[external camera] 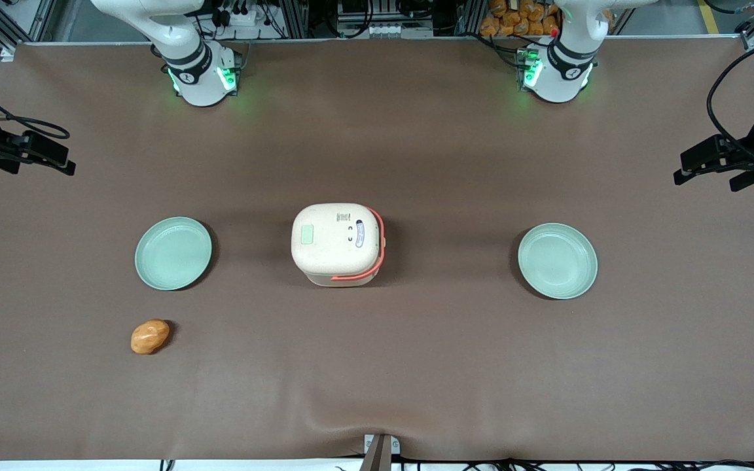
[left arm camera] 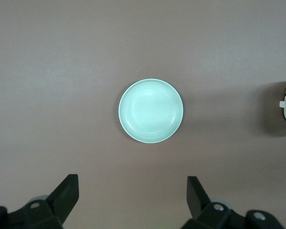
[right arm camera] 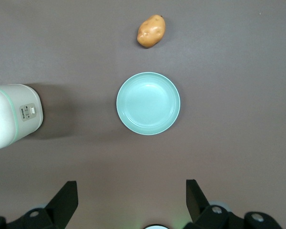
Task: Press rice cooker button with right arm
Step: 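Lift the right gripper from its parked pose toward the rice cooker, then move the right gripper over the rice cooker lid above its button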
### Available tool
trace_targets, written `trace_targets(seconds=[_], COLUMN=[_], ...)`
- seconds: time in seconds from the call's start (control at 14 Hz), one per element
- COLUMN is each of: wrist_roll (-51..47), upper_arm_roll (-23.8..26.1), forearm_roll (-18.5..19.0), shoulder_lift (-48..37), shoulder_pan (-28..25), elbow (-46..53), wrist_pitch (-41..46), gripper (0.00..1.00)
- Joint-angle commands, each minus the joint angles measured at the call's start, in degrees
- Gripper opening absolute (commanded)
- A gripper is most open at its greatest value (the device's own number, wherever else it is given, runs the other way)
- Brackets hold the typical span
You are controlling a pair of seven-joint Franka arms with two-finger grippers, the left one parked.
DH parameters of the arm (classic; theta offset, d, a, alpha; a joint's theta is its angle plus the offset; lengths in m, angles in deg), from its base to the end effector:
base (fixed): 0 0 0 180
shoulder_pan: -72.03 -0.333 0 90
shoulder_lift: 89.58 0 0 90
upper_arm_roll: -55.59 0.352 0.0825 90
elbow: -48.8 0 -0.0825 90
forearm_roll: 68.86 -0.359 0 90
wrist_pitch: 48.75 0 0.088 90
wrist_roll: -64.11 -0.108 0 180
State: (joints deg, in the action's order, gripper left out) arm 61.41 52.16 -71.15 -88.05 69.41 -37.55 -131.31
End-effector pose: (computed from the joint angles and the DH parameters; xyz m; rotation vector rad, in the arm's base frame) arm 0.5252 -0.0022 0.6628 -3.1002 0.0899 0.1450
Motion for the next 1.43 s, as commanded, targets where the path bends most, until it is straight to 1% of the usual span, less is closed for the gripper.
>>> trace_targets(seconds=[0.0, 0.57, 0.79, 0.93, 1.07, 1.36], wrist_roll=[0.5, 0.6, 0.7, 0.9, 3.2, 2.9], upper_arm_roll=[-1.0, -1.0, -0.5, -0.4, 0.6, 3.6], forearm_roll=[-1.0, -0.9, -0.2, -0.3, -1.0, -1.0], shoulder_lift=[-0.7, -0.5, -0.4, -0.2, -0.1, 0.1], shoulder_pan=[-0.7, -1.0, -1.4, -3.9, -5.0, -8.1], elbow=[0.1, 1.0, 1.5, 1.9, 2.1, 2.2], wrist_pitch=[1.7, 1.9, 1.9, 2.0, 2.0, 1.7], gripper=[1.00, 1.00, 1.00, 1.00, 1.00, 1.00])
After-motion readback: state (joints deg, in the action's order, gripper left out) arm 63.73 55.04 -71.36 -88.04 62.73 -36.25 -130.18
